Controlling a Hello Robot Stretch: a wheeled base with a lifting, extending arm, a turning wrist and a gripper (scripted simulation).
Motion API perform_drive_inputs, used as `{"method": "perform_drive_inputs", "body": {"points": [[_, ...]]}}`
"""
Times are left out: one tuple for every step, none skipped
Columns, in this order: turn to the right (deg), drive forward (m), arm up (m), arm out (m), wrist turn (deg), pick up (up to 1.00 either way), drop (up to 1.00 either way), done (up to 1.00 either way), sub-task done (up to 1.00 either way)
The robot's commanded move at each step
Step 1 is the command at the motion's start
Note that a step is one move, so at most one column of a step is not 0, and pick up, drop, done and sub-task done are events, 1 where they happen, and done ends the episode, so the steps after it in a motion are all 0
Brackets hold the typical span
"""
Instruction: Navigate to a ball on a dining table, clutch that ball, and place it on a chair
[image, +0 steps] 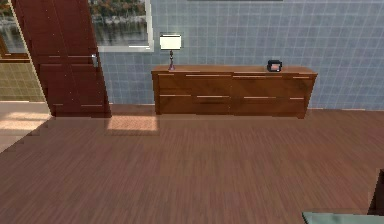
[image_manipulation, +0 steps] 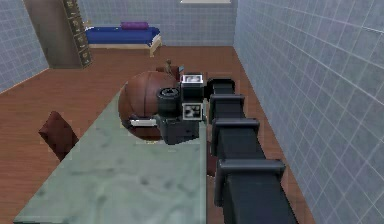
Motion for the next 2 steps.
{"method": "perform_drive_inputs", "body": {"points": [[0.0, 0.0, 0.0, 0.0, -45.0, 0.0, 0.0, 0.0, 0.0], [0.0, 0.0, 0.0, 0.0, -45.0, 0.0, 0.0, 0.0, 0.0]]}}
